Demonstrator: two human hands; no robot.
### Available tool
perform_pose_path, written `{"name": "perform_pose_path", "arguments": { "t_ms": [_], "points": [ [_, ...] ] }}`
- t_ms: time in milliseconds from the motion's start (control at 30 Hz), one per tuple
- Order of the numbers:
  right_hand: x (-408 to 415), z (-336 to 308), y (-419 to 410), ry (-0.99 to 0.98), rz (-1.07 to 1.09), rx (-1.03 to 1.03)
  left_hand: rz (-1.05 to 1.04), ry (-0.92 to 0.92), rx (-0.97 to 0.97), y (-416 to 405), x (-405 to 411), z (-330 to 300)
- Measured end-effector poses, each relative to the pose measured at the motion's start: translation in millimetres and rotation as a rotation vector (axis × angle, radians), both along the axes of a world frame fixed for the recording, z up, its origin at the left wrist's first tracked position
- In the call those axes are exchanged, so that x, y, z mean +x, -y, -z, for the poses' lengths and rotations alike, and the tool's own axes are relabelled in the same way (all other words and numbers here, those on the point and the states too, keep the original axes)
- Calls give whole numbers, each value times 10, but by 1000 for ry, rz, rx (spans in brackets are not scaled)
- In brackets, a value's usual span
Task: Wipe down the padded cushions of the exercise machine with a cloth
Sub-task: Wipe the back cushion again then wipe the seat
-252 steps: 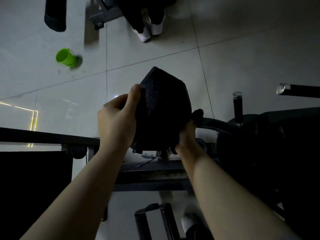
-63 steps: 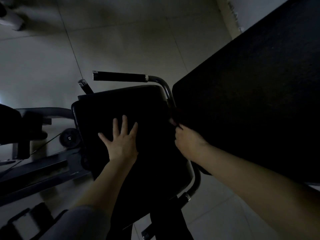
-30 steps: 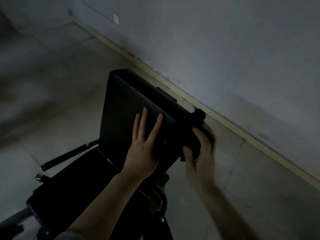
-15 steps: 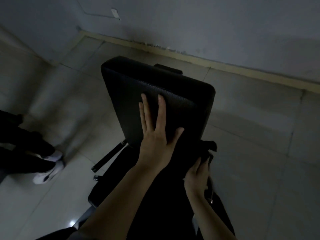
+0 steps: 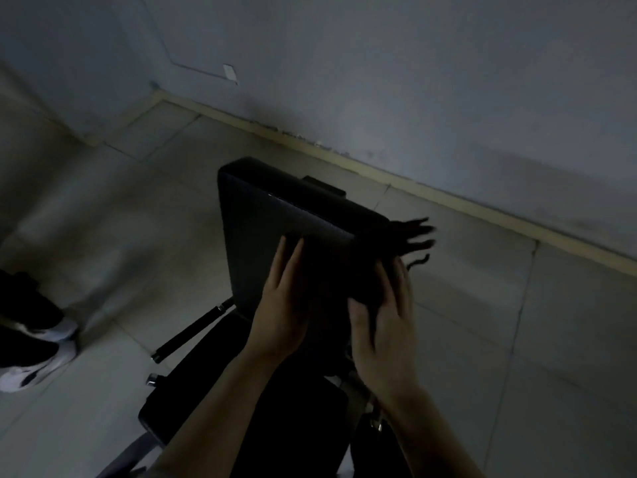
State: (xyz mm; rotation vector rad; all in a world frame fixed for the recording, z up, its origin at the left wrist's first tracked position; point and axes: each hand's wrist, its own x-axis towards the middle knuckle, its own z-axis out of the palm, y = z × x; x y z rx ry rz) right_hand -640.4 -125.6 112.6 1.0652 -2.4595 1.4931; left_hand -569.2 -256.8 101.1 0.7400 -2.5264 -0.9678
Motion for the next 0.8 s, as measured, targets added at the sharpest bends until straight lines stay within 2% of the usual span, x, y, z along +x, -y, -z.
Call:
{"name": "perform_pose_path", "arguments": {
  "t_ms": [67, 100, 200, 300, 433, 600, 700, 800],
  "points": [
    [-219, -34, 85, -479, -69, 336, -160, -49, 97, -19, 94, 0],
    [-287, -44, 113, -613, -104, 487, -235, -41, 158, -18, 156, 2],
    [-402, -75, 107, -776, -214, 766, -358, -40, 326, 50, 376, 50],
    [-536, -211, 322, -940, -364, 873, -426, -96, 439, 56, 533, 91],
    [-545, -428, 1104, -1164, -590, 1039, -482, -131, 511, -60, 655, 123],
    [-385, -339, 2041, -1323, -573, 1091, -610, -173, 547, 18, 897, 122],
    [-261, -275, 2053, -1314, -583, 1111, -659, -176, 576, 64, 991, 147],
    [-231, -138, 1691, -1254, -640, 1112, -663, -160, 603, 99, 980, 182]
  ]
}}
